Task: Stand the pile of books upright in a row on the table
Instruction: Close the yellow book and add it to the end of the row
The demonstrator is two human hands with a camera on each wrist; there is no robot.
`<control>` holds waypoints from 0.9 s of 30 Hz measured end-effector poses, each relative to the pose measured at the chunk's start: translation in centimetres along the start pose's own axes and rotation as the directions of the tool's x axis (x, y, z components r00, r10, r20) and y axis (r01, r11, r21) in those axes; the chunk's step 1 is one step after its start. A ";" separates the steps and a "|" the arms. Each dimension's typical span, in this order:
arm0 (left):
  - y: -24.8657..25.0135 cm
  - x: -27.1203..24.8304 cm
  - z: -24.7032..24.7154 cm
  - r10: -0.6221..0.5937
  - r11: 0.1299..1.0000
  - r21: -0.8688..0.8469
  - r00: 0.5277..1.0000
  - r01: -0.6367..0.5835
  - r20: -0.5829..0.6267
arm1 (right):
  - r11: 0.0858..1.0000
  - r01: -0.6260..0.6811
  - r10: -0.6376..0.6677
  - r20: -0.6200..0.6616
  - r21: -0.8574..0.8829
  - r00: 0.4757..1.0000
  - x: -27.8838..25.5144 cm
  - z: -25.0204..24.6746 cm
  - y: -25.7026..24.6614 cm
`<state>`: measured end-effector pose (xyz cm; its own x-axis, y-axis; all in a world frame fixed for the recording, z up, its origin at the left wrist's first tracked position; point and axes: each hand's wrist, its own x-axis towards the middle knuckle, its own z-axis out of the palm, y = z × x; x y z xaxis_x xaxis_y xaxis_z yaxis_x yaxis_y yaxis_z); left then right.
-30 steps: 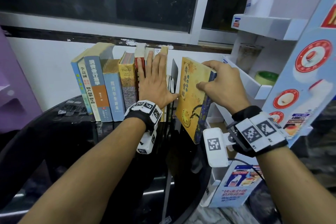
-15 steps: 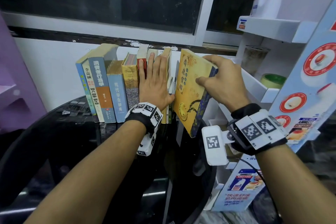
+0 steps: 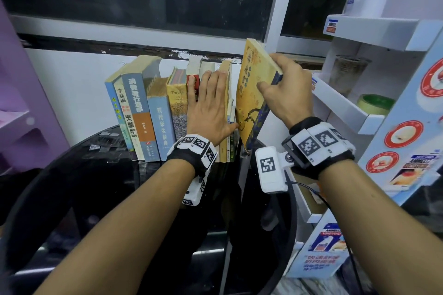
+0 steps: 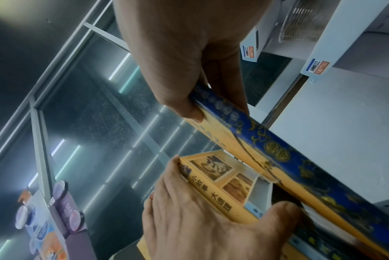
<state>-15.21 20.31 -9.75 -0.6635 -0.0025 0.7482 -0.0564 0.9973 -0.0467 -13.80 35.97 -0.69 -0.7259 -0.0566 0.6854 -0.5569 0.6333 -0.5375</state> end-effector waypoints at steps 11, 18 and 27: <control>0.0 0.0 0.4 0.008 1.000 0.012 0.999 -0.007 -0.034 | 0.999 -0.036 0.037 0.031 -0.033 0.999 1.0 3.1 1.0; -0.1 0.0 0.6 0.012 1.000 0.002 0.999 -0.011 -0.042 | 0.997 -0.065 0.066 0.034 -0.041 0.997 0.6 4.8 1.5; -0.3 0.0 0.6 0.022 1.000 0.014 0.998 -0.022 -0.053 | 0.989 -0.109 0.123 0.146 -0.104 0.982 0.1 4.9 2.6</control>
<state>-15.63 19.94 -10.19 -0.6238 0.0237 0.7812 -0.0522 0.9960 -0.0720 -17.28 33.82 -4.46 -0.8400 -0.0899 0.5351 -0.4296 0.7126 -0.5546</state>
